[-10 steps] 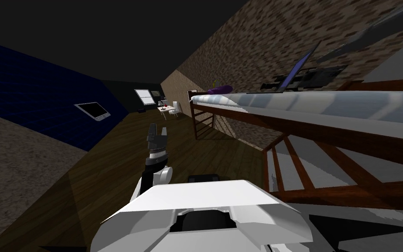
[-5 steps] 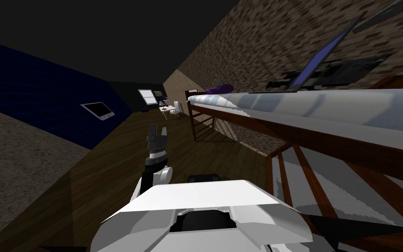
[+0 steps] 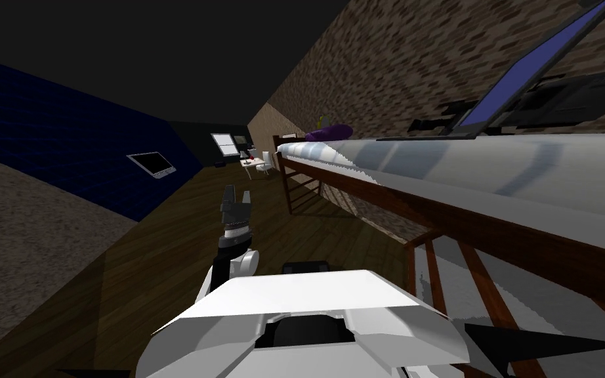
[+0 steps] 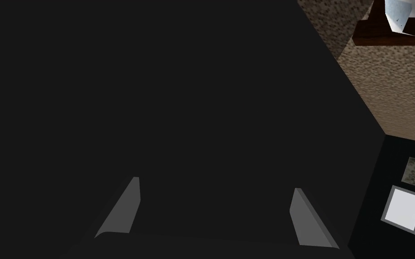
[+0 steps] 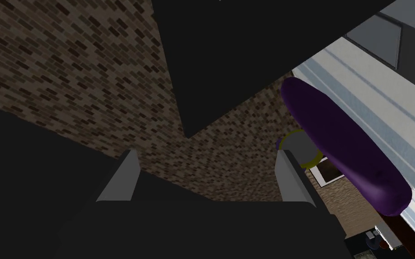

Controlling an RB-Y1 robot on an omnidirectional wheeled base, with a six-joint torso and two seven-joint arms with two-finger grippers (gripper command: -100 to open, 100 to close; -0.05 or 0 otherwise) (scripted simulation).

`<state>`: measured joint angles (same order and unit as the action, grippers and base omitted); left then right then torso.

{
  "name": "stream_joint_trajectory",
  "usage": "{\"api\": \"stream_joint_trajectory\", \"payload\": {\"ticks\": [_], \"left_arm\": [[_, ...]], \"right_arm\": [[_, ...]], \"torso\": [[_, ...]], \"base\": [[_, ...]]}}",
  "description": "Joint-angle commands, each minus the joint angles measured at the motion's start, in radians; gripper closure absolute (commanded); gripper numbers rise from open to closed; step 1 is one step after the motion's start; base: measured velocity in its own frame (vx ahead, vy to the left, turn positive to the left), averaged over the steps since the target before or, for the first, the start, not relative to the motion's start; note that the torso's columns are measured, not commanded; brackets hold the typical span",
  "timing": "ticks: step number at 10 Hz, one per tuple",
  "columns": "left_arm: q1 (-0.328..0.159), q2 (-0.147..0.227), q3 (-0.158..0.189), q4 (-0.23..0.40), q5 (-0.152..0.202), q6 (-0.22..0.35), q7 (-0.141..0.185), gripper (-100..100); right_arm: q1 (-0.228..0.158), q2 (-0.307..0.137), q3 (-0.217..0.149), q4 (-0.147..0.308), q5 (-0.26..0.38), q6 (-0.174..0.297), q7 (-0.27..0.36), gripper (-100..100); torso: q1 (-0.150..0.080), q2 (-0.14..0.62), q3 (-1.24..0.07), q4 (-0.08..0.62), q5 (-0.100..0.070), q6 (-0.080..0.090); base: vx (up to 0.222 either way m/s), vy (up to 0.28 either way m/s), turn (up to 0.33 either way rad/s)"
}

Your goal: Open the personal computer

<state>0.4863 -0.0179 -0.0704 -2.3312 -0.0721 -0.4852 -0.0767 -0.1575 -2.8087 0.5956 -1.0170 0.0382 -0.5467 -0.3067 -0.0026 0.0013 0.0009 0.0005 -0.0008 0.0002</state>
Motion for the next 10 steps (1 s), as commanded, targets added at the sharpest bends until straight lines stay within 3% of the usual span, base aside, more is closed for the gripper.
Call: {"api": "stream_joint_trajectory", "payload": {"ticks": [1, 2, 3, 10], "left_arm": [[0.0, 0.0, 0.0, 0.0, 0.0, 0.0, 0.0, 0], [0.0, 0.0, 0.0, 0.0, 0.0, 0.0, 0.0, 0], [0.0, 0.0, 0.0, 0.0, 0.0, 0.0, 0.0, 0], [0.0, 0.0, 0.0, 0.0, 0.0, 0.0, 0.0, 0]], "right_arm": [[0.0, -0.009, 0.005, 0.001, -0.002, -0.005, -0.006, -100], [-0.001, -0.006, 0.003, 0.0, -0.001, -0.003, -0.003, -100], [-0.001, -0.006, 0.004, 0.0, -0.001, -0.003, -0.004, 100], [0.029, -0.221, 0.037, -0.132, 0.032, -0.074, 0.022, 100]], "torso": [[0.006, 0.003, 0.001, 0.0, 0.001, 0.0], [0.007, 0.001, 0.001, 0.001, 0.002, 0.0], [0.008, 0.002, 0.001, 0.0, 0.002, 0.0], [0.004, -0.009, -0.007, -0.005, 0.0, -0.003]], "base": [[0.09, -0.082, 0.017], [0.056, -0.053, 0.012], [0.008, -0.011, 0.001], [0.037, -0.055, 0.057]]}}
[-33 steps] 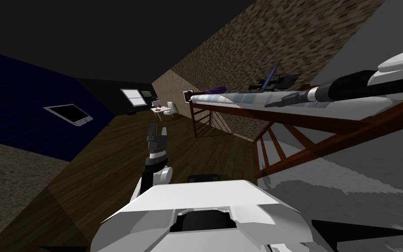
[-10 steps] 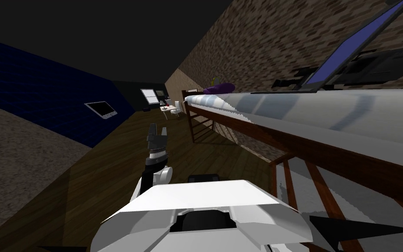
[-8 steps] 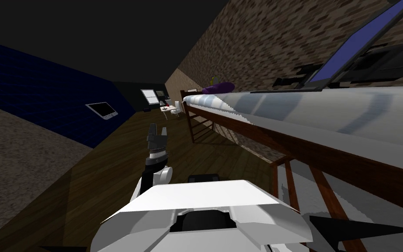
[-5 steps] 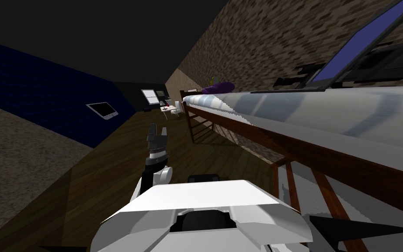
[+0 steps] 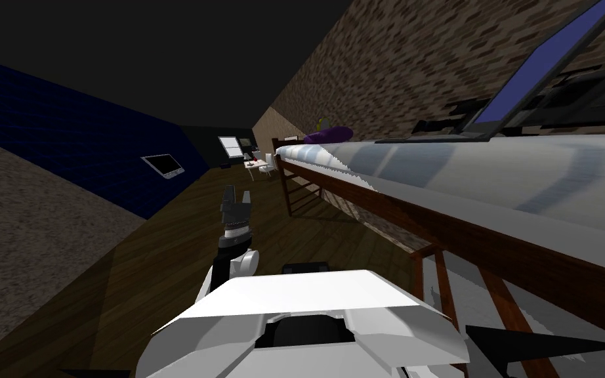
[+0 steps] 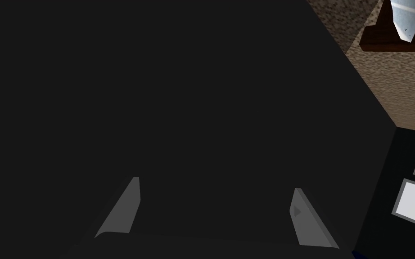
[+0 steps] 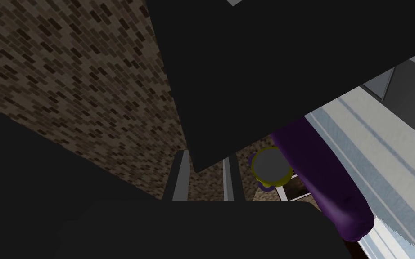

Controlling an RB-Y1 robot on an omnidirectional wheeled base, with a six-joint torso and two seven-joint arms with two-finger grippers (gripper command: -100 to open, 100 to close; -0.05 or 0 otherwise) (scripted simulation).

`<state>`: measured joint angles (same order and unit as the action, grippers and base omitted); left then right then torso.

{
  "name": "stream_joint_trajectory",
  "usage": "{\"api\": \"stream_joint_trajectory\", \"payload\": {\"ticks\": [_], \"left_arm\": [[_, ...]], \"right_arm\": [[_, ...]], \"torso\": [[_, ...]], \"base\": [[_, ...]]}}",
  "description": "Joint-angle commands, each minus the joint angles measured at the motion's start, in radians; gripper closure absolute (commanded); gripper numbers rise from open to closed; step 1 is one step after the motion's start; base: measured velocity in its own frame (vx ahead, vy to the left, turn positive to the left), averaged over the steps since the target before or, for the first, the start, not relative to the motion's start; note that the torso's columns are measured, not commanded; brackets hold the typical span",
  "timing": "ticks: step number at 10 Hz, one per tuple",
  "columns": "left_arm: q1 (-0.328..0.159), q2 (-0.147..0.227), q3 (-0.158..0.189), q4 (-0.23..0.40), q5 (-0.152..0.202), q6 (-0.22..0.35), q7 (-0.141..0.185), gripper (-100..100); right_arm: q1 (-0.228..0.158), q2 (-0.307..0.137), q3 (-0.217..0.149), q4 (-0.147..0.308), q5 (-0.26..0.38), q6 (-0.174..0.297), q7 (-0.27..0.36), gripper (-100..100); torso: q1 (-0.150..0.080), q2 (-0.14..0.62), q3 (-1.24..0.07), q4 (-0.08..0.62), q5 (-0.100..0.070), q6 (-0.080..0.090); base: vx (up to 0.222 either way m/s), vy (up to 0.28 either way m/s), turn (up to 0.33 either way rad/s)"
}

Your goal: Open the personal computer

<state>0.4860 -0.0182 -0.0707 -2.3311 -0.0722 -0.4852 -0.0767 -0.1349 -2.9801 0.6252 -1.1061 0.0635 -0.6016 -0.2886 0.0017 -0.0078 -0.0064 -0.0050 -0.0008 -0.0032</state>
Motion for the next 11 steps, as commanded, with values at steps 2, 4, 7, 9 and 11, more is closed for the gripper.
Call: {"api": "stream_joint_trajectory", "payload": {"ticks": [2, 4, 7, 9, 11], "left_arm": [[0.0, 0.0, 0.0, 0.0, 0.0, 0.0, 0.0, 0], [0.0, 0.0, 0.0, 0.0, 0.0, 0.0, 0.0, 0], [0.0, 0.0, 0.0, 0.0, 0.0, 0.0, 0.0, 0], [0.0, 0.0, 0.0, 0.0, 0.0, 0.0, 0.0, 0], [0.0, 0.0, 0.0, 0.0, 0.0, 0.0, 0.0, 0]], "right_arm": [[0.015, -0.122, 0.017, -0.08, 0.017, -0.039, 0.011, 100], [0.02, -0.129, 0.017, -0.076, 0.019, -0.037, 0.012, 100], [0.056, -0.141, 0.019, -0.113, 0.094, -0.048, 0.079, 100], [0.073, -0.145, 0.02, -0.13, 0.131, -0.052, 0.112, 100], [0.09, -0.15, 0.021, -0.148, 0.169, -0.056, 0.145, 100]], "torso": [[0.0, 0.0, 0.0, -0.001, -0.001, 0.0], [-0.003, 0.0, 0.0, 0.0, -0.002, 0.001], [0.001, 0.004, 0.003, 0.001, -0.003, 0.003], [-0.003, 0.006, 0.003, 0.001, -0.004, 0.003], [-0.007, 0.007, 0.005, 0.004, -0.003, 0.004]], "base": [[0.039, -0.059, 0.066], [0.022, -0.036, 0.036], [0.069, 0.063, 0.072], [0.06, 0.056, 0.065], [0.066, 0.066, 0.053]]}}
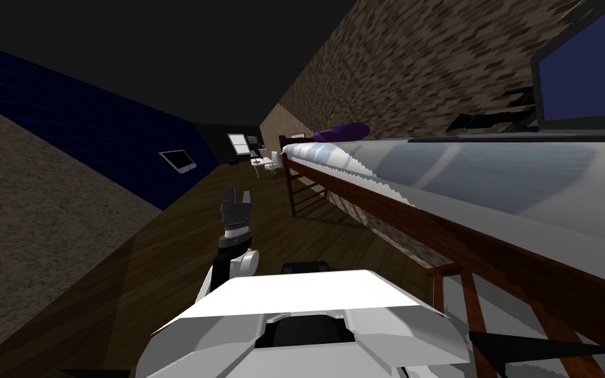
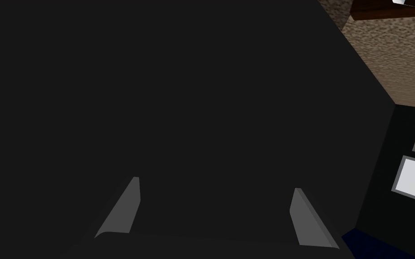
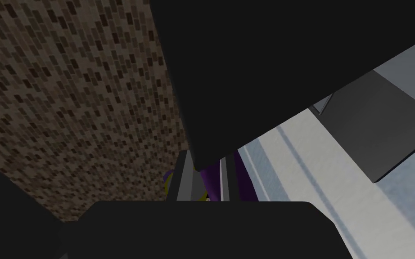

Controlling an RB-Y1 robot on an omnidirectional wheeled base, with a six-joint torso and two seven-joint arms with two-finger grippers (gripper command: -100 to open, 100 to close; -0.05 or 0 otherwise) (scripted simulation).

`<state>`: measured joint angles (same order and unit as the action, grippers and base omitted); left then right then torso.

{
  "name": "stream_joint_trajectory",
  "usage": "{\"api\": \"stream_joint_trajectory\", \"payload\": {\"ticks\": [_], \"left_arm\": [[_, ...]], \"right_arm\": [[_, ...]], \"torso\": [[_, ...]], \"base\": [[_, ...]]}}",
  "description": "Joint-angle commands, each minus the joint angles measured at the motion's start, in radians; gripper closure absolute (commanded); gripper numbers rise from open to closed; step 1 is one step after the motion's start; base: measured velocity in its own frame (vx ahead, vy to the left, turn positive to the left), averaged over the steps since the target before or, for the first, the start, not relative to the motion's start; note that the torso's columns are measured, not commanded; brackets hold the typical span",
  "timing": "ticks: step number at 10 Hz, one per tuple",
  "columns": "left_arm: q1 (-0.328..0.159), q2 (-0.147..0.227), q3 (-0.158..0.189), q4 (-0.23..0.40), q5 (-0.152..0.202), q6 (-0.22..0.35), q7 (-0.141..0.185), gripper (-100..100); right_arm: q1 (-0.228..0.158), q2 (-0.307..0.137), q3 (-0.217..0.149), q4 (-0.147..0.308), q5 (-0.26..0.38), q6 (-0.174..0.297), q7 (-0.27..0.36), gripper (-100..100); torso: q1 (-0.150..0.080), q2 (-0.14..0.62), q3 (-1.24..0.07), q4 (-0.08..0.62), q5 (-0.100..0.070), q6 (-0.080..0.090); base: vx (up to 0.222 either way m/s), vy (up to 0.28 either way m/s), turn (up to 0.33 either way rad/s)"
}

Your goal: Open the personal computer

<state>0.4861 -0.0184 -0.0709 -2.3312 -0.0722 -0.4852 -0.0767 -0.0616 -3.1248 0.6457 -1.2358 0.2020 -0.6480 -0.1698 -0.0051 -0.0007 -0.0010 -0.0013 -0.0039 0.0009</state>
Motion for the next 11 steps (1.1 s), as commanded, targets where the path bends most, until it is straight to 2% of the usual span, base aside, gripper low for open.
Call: {"api": "stream_joint_trajectory", "payload": {"ticks": [1, 2, 3, 4, 7, 8, 11], "left_arm": [[0.0, 0.0, 0.0, 0.0, 0.0, 0.0, 0.0, 0], [0.0, 0.0, 0.0, 0.0, 0.0, 0.0, 0.0, 0], [0.0, 0.0, 0.0, 0.0, 0.0, 0.0, 0.0, 0], [0.0, 0.0, 0.0, 0.0, 0.0, 0.0, 0.0, 0], [0.0, 0.0, 0.0, 0.0, 0.0, 0.0, 0.0, 0], [0.0, 0.0, 0.0, 0.0, 0.0, 0.0, 0.0, 0], [0.0, 0.0, 0.0, 0.0, 0.0, 0.0, 0.0, 0]], "right_arm": [[0.026, -0.007, 0.001, -0.027, 0.049, -0.012, 0.043, 100], [0.034, -0.009, 0.002, -0.036, 0.068, -0.015, 0.059, 100], [0.027, -0.007, 0.002, -0.034, 0.056, -0.014, 0.048, 100], [0.069, -0.002, -0.001, -0.047, 0.091, 0.008, 0.074, 100], [0.129, 0.005, -0.005, -0.065, 0.142, 0.043, 0.108, 100], [0.077, 0.006, 0.008, -0.043, 0.146, -0.014, 0.116, -100], [0.012, 0.002, 0.028, -0.027, 0.171, -0.079, 0.135, -100]], "torso": [[0.0, 0.001, 0.001, 0.001, 0.001, 0.0], [0.002, 0.002, 0.002, 0.002, 0.003, 0.0], [0.004, 0.003, 0.003, 0.003, 0.005, 0.0], [0.005, 0.006, 0.005, 0.004, 0.006, 0.0], [0.007, 0.006, 0.005, 0.004, 0.005, 0.001], [0.007, 0.005, 0.004, 0.004, 0.006, 0.0], [0.0, -0.003, -0.001, 0.0, 0.002, -0.001]], "base": [[0.07, 0.065, 0.052], [0.059, 0.056, 0.049], [0.025, 0.022, 0.009], [0.004, 0.047, 0.019], [-0.017, 0.089, 0.007], [0.03, 0.017, 0.091], [0.069, -0.037, 0.08]]}}
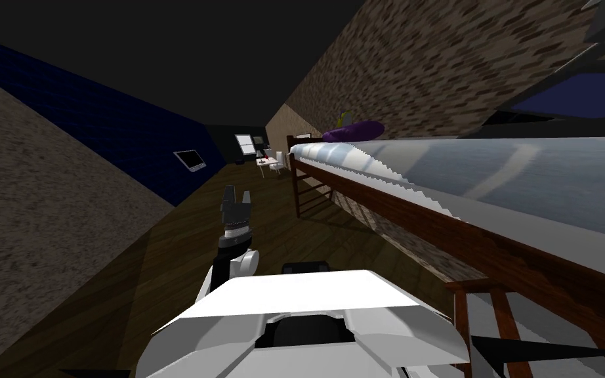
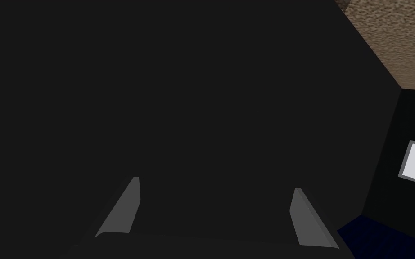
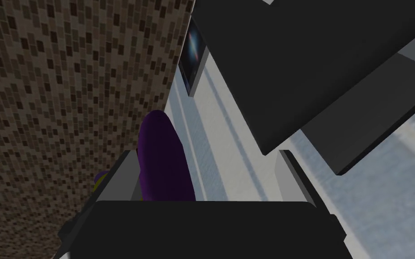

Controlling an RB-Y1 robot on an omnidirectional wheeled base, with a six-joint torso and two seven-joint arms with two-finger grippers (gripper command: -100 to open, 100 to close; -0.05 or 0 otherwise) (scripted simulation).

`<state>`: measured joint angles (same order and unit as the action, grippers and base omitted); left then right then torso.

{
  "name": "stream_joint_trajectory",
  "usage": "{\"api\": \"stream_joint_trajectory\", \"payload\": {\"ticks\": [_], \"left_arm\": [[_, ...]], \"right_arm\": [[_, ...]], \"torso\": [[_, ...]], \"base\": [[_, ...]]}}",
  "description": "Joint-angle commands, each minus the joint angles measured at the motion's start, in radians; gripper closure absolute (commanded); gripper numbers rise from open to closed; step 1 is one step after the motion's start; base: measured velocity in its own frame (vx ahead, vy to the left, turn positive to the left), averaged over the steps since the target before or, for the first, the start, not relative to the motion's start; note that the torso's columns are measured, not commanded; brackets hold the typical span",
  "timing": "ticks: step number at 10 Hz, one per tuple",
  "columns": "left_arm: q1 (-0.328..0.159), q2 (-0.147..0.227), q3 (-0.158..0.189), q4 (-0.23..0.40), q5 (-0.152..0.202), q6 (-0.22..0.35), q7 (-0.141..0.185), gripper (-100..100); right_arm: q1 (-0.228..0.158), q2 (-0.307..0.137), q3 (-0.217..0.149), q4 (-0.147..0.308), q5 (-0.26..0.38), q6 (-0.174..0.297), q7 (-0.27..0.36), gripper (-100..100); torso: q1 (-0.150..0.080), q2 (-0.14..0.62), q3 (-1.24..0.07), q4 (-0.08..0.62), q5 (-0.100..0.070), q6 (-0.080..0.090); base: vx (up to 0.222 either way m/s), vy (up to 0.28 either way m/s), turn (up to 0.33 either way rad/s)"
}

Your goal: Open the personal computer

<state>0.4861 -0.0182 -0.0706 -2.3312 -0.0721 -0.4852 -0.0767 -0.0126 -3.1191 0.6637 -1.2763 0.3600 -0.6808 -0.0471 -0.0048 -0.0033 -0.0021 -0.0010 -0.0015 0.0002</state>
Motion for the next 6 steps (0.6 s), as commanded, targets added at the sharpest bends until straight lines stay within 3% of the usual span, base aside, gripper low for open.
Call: {"api": "stream_joint_trajectory", "payload": {"ticks": [1, 5, 6], "left_arm": [[0.0, 0.0, 0.0, 0.0, 0.0, 0.0, 0.0, 0], [0.0, 0.0, 0.0, 0.0, 0.0, 0.0, 0.0, 0], [0.0, 0.0, 0.0, 0.0, 0.0, 0.0, 0.0, 0]], "right_arm": [[-0.058, -0.005, 0.017, 0.019, 0.021, -0.068, 0.019, -100], [-0.144, -0.011, 0.044, 0.041, 0.053, -0.155, 0.045, -100], [-0.125, -0.006, 0.037, 0.047, 0.047, -0.143, 0.043, -100]], "torso": [[0.002, 0.001, 0.0, 0.0, 0.0, 0.0], [0.007, 0.004, 0.003, 0.001, 0.002, 0.0], [0.006, 0.004, 0.003, 0.001, 0.002, 0.0]], "base": [[0.064, -0.038, 0.048], [0.056, -0.024, 0.071], [0.026, -0.008, 0.009]]}}
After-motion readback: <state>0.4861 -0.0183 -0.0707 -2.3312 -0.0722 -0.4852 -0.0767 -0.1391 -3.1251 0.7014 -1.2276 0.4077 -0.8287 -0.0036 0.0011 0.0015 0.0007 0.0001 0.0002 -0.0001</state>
